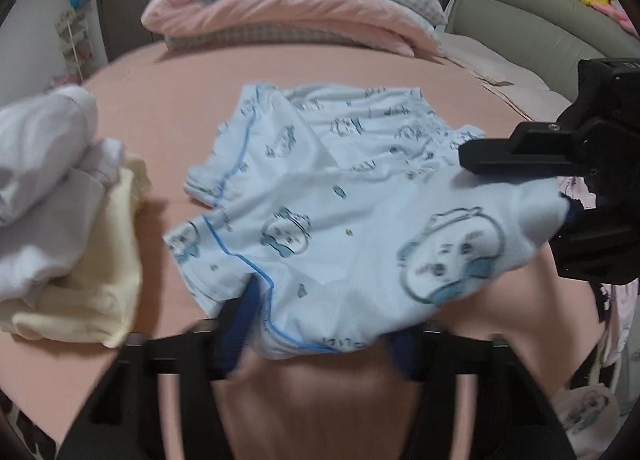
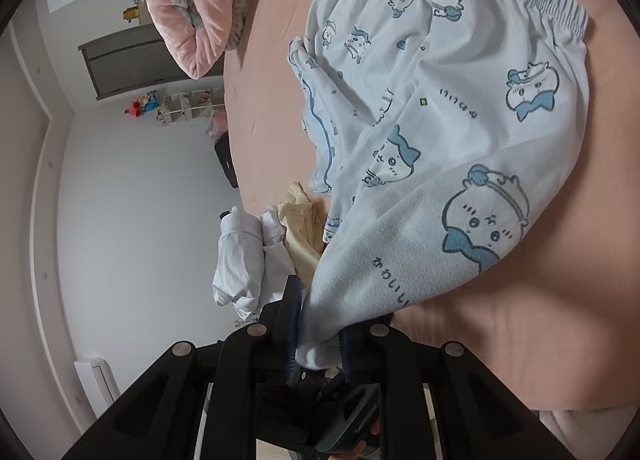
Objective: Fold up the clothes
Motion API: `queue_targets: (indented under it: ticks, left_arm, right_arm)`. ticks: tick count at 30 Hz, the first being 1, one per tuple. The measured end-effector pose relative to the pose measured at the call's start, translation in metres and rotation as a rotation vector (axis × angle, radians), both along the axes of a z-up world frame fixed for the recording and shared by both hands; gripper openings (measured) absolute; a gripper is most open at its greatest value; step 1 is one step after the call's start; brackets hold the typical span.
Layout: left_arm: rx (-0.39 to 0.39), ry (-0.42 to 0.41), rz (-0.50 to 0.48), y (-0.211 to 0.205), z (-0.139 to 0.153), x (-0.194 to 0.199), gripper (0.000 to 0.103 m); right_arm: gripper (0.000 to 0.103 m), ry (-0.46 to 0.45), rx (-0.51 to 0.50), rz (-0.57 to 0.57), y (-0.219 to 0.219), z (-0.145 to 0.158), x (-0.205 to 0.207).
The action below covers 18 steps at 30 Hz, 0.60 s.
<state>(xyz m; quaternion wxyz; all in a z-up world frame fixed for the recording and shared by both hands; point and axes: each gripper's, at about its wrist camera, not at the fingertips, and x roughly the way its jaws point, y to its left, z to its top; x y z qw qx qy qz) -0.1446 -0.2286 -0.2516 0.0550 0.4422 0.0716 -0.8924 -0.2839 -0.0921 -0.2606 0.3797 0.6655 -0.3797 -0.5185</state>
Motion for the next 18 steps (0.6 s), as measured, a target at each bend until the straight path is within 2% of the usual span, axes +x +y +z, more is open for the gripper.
queue_targets:
  ticks: [2, 4, 5, 6, 7, 9, 12, 18]
  left_arm:
    - [0.083, -0.012, 0.026, -0.007, -0.003, -0.001, 0.016]
    - [0.174, -0.012, 0.041, -0.015, -0.003, 0.001, 0.014]
    - [0.193, -0.012, 0.046, -0.017, -0.003, 0.002, 0.013]
    - [0.207, -0.012, 0.049, -0.019, -0.002, 0.002, 0.013]
    - [0.201, -0.013, 0.044, -0.019, 0.0, 0.003, 0.013]
    - [0.18, -0.009, 0.03, -0.018, 0.005, 0.004, 0.013]
    - [0.156, 0.007, 0.021, -0.018, 0.014, 0.006, 0.012]
    - [0.21, 0.012, 0.054, -0.035, 0.022, 0.006, 0.012]
  right_arm:
    - [0.016, 0.013, -0.001, 0.007, -0.001, 0.0, -0.001]
    - [0.018, 0.038, 0.007, 0.028, -0.001, 0.003, 0.0]
    - [0.018, 0.052, 0.017, 0.038, -0.001, 0.004, 0.0]
    - [0.022, 0.074, 0.041, 0.043, 0.001, 0.006, 0.0]
    - [0.038, 0.095, 0.064, 0.047, 0.003, 0.007, 0.0]
    - [0.062, 0.125, 0.104, 0.038, 0.014, 0.007, 0.0]
    - [0.063, 0.146, 0.132, 0.004, 0.038, 0.005, -0.002]
    - [0.066, 0.112, 0.272, -0.135, 0.096, -0.022, -0.018]
